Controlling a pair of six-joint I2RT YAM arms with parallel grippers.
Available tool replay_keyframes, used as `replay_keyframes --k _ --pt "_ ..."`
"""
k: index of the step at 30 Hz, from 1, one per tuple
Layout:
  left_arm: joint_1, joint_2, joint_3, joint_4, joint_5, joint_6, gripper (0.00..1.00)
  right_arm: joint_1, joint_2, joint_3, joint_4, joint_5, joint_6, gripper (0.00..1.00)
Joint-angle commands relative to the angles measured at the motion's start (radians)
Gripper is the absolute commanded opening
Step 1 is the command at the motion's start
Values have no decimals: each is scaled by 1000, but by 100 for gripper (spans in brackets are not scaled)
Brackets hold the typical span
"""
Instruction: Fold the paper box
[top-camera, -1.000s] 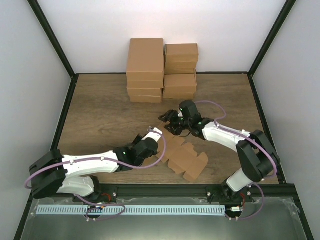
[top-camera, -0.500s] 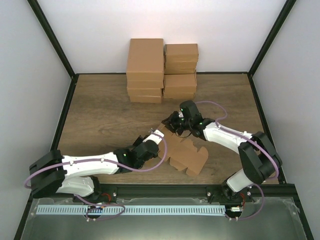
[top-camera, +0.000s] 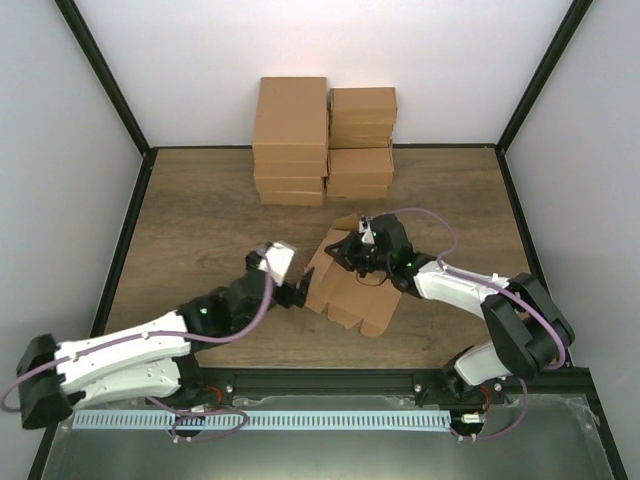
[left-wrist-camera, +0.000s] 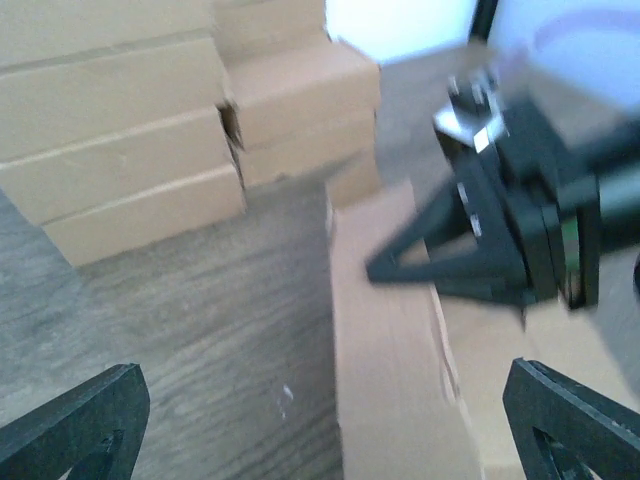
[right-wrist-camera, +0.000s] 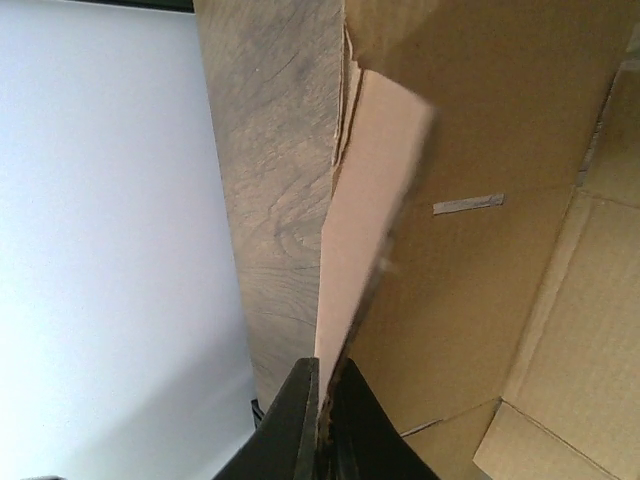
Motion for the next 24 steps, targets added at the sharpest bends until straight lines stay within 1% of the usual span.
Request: replay_keyframes --k 1,2,4,6,9,11,14,18,24 --pt "123 -144 -3 -38 204 -149 100 8 -23 -49 179 -22 -48 1" --pt "166 -154 13 -62 239 -180 100 8 -22 -71 212 -28 -47 1" --pt "255 -131 64 -128 362 -211 100 8 -19 -103 278 -42 -38 1" --pt "319 -59 126 -198 465 -231 100 7 -10 -118 313 -52 -33 1" --pt "365 56 197 -256 611 -229 100 8 3 -119 313 -57 -46 1" --pt "376 112 213 -249 678 -217 100 8 10 -123 315 -60 -59 1" --pt "381 148 220 -229 721 -200 100 8 11 -141 345 -56 -69 1" --pt "381 194 238 -231 780 -168 100 8 14 -148 340 -44 -90 2" --pt "384 265 270 -252 820 -146 100 8 40 -142 346 -65 -97 4"
